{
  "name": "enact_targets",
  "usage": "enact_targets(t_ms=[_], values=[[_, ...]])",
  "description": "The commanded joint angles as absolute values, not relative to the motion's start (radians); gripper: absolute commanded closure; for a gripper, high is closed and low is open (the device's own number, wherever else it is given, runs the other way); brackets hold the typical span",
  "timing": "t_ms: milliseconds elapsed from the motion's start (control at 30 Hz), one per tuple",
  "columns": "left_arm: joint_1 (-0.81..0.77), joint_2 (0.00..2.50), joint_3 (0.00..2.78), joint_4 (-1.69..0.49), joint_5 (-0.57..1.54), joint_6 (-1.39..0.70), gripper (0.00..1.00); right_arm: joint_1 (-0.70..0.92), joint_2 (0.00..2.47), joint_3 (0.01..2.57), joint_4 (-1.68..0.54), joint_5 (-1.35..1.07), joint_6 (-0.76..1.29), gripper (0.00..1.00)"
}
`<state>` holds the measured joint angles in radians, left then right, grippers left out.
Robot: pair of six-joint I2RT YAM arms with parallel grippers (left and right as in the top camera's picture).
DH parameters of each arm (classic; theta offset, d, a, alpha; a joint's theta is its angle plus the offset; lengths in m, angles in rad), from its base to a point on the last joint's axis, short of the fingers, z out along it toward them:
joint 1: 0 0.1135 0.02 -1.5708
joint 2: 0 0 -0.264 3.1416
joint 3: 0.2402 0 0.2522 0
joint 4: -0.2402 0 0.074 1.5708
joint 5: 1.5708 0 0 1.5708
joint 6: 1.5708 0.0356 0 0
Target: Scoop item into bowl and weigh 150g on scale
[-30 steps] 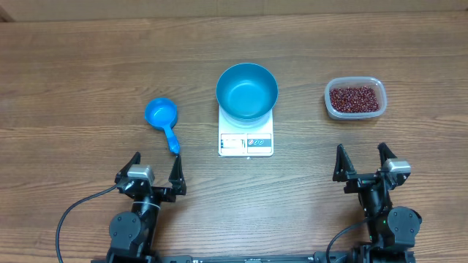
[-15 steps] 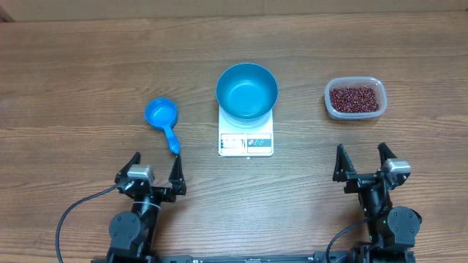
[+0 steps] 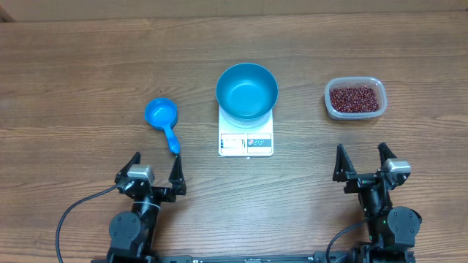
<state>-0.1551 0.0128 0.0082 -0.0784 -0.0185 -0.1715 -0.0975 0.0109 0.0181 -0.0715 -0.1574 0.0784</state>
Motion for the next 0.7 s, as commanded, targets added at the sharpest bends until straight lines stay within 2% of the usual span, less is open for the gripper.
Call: enact_targets(t_ms=[0, 167, 667], values=[[-0.149, 0.004, 0.005, -0.073, -0.005, -0.145, 0.00, -0.100, 0.003, 0.008, -0.067, -0.154, 0.082, 0.00], [-0.149, 0.004, 0.009, -0.070, 0.056, -0.118, 0.01, -0.100, 0.003, 0.008, -0.067, -0.154, 0.082, 0.00], [-0.149, 0.006, 0.097, -0.080, 0.053, -0.108, 0.00, -0.100, 0.003, 0.008, -0.067, -0.154, 0.082, 0.00]])
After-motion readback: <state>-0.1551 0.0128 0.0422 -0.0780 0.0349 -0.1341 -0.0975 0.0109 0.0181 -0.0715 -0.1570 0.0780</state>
